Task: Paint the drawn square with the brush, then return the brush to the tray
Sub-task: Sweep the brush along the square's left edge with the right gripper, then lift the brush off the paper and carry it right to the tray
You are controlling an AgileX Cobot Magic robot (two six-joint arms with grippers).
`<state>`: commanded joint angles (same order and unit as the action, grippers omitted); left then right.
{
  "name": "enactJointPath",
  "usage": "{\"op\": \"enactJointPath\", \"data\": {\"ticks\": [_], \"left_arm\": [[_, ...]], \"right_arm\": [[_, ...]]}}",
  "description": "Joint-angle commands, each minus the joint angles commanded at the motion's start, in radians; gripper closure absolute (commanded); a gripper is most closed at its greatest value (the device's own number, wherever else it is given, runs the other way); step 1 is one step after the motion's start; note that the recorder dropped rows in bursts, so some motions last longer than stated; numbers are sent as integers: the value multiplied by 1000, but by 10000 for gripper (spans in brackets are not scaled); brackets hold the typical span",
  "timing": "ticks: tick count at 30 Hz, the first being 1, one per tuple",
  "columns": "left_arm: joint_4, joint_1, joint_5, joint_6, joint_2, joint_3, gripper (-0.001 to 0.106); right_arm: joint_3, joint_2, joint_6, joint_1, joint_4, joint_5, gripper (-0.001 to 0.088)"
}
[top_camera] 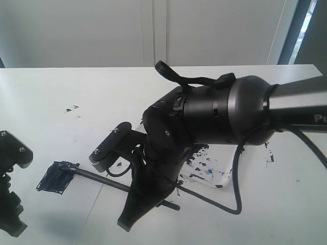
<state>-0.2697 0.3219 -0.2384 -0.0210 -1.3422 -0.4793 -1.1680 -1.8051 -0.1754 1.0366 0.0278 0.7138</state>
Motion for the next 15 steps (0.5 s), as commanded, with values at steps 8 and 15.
{"op": "enactJointPath", "data": {"ticks": [8, 15], "left_arm": [[0, 0, 2, 2, -8, 0, 598], [0, 0, 2, 2, -6, 0, 598]], "right_arm": [[-62, 53, 0, 0, 4, 21, 868], [-77, 105, 16, 0, -36, 59, 868]]}}
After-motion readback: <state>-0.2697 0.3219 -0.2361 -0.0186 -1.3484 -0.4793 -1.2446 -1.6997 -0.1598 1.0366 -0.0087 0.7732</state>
